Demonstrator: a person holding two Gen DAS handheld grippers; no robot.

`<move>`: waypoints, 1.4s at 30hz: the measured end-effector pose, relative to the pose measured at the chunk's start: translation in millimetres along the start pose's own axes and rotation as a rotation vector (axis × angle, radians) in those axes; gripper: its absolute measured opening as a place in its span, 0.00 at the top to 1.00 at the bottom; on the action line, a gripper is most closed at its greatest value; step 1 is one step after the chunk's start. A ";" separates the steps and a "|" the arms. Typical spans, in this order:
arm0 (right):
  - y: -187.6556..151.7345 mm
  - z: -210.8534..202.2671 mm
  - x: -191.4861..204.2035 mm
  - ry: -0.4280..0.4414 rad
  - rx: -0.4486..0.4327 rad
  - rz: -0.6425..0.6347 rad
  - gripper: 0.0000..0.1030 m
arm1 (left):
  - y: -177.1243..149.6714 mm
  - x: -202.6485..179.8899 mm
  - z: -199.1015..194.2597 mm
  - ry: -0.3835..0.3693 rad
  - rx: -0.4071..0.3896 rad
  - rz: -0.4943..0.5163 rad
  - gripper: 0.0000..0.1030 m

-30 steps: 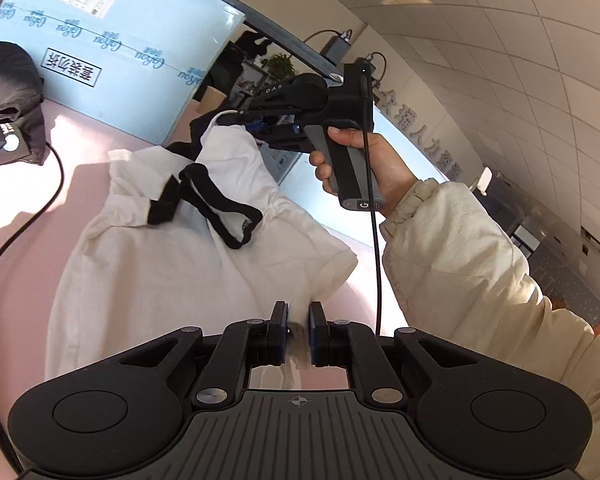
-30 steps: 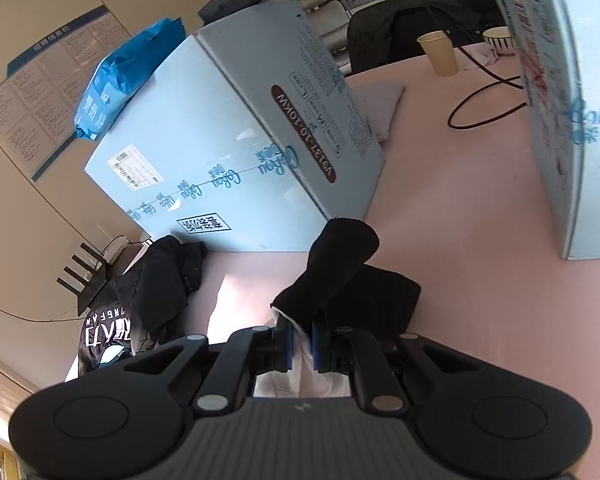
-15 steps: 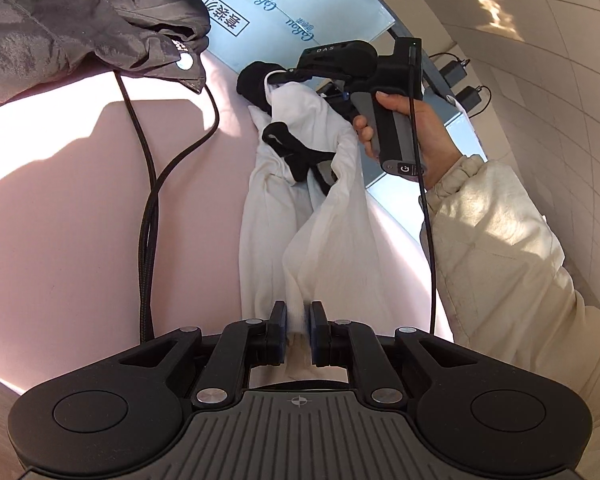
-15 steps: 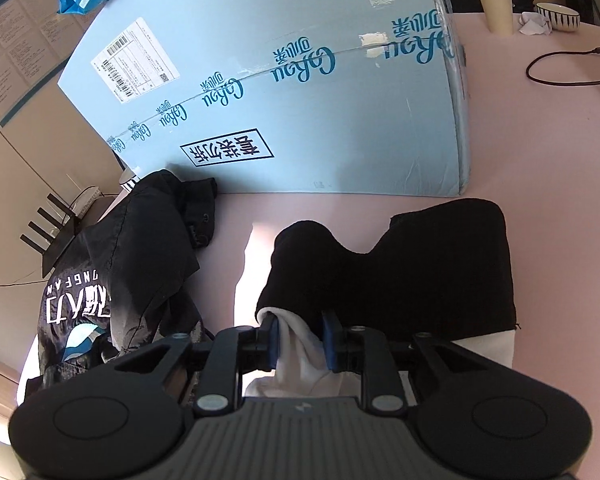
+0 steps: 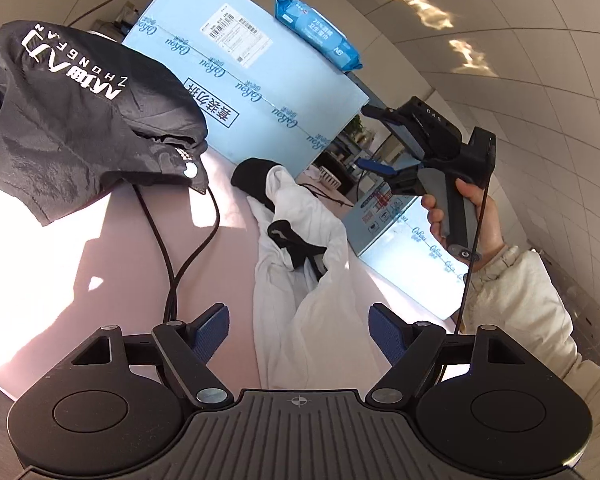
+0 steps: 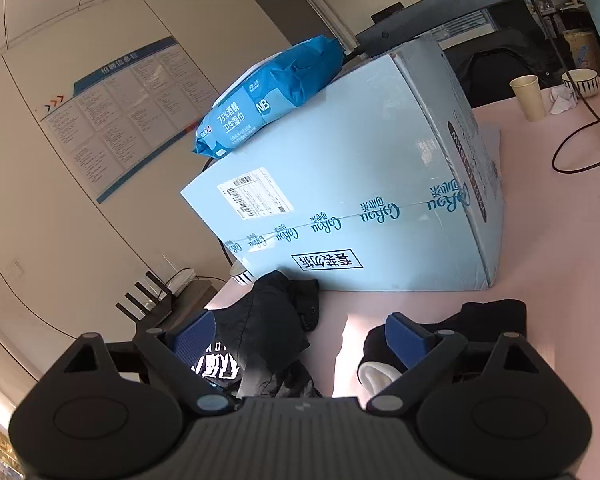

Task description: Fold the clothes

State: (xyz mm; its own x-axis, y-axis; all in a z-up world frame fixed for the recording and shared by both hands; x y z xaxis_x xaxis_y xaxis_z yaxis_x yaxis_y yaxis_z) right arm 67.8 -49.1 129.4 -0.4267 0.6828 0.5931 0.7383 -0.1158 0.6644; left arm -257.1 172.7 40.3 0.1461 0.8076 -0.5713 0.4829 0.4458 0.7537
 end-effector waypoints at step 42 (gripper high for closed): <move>-146.5 -84.8 -74.4 0.245 0.080 0.234 0.16 | -29.2 -36.6 86.8 0.065 0.349 0.454 0.91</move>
State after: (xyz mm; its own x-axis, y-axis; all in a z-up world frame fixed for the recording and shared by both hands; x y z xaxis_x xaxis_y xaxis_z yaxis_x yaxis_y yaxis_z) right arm -52.9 -144.2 26.5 -0.3465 0.4499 0.8232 0.8655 -0.1850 0.4654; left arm -201.7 96.6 11.0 0.3574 0.9151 -0.1865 0.6425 -0.0959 0.7603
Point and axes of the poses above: each gripper's, at about its wrist camera, not at the fingertips, and z roughly the way its jaws point, x to its left, y to its top, the point moved 5 cm from there along z, roughly the way its jaws point, and after that the axes turned 7 degrees about z, right-handed, at the moved point
